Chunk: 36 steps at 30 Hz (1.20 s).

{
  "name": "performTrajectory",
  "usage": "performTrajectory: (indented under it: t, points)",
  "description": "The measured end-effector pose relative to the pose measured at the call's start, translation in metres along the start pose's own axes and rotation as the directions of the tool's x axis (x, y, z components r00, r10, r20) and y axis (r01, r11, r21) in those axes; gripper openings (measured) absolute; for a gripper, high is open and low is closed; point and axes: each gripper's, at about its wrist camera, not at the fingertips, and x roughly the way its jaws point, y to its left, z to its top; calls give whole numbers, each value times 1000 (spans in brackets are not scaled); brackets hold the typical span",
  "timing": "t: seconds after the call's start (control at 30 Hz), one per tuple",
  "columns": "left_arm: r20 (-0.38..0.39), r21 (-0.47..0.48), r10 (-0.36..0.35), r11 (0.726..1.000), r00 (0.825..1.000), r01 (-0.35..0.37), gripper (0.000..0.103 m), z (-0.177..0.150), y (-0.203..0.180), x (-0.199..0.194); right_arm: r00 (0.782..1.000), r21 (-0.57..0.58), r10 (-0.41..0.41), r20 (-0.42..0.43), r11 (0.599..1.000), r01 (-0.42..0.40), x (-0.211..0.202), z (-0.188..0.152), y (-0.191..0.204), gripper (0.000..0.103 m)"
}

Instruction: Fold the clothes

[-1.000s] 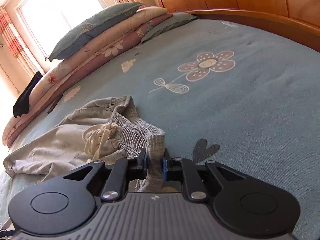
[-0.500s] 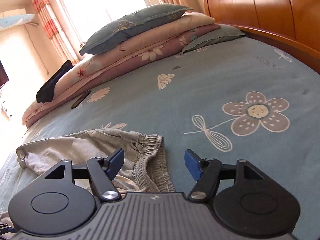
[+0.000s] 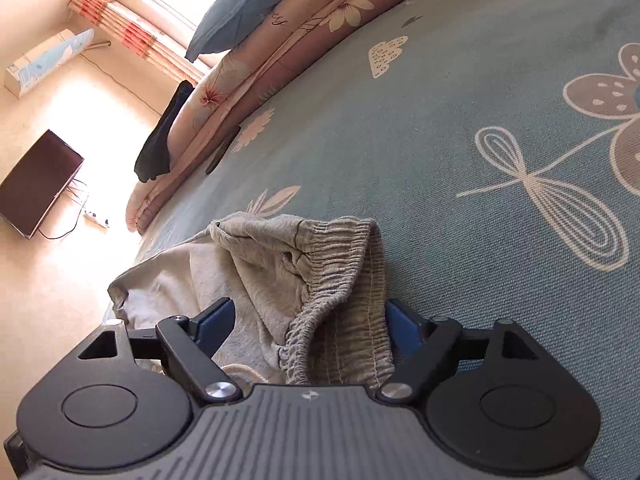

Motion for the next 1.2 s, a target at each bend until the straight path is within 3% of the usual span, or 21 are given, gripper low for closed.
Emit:
performTrajectory:
  t: [0.03, 0.17, 0.23, 0.3, 0.43, 0.57, 0.73, 0.83, 0.9, 1.07, 1.13, 1.2]
  points:
    - [1, -1, -2, 1000, 1000, 2, 91, 0, 0, 0, 1000, -24, -13, -12, 1000, 13, -1, 0, 1, 77]
    - [3, 12, 1, 1000, 1000, -1, 93, -1, -1, 0, 997, -59, -77, -9, 995, 77, 1, 1, 9, 69]
    - [2, 13, 8, 1000, 1000, -8, 93, 0, -3, 1, 984, -120, -179, 4, 977, 179, 8, -3, 22, 39]
    - [1, 20, 17, 1000, 1000, -17, 93, 0, -5, 1, 961, -172, -275, 33, 946, 276, 11, -8, 38, 34]
    - [2, 28, 29, 999, 1000, -29, 93, 1, -8, 0, 896, -260, -417, 152, 858, 443, 3, -16, 72, 19]
    - [11, 29, 29, 999, 1000, -29, 93, 4, -11, -3, 811, -318, -521, 267, 746, 585, -5, -16, 97, 15]
    - [24, 37, 18, 999, 1000, -19, 93, 8, -14, -3, 732, -316, -632, 254, 661, 680, 20, -4, 77, 14]
    - [31, 43, 11, 999, 999, -12, 93, 10, -15, -3, 703, -312, -663, 259, 631, 710, 39, -6, 63, 17]
    - [33, 54, 5, 999, 999, -6, 93, 10, -17, -4, 701, -284, -667, 252, 642, 712, 38, -2, 62, 17]
    - [71, 122, -16, 992, 997, 7, 93, 7, -27, -15, 772, -139, -585, 246, 767, 626, -23, 1, 73, 30]
    - [89, 167, -40, 986, 995, 25, 93, 6, -34, -19, 792, -78, -555, 253, 804, 589, -55, -6, 75, 43]
    - [94, 225, -61, 974, 994, 39, 93, 5, -46, -21, 816, -33, -526, 240, 835, 549, -83, -17, 73, 50]
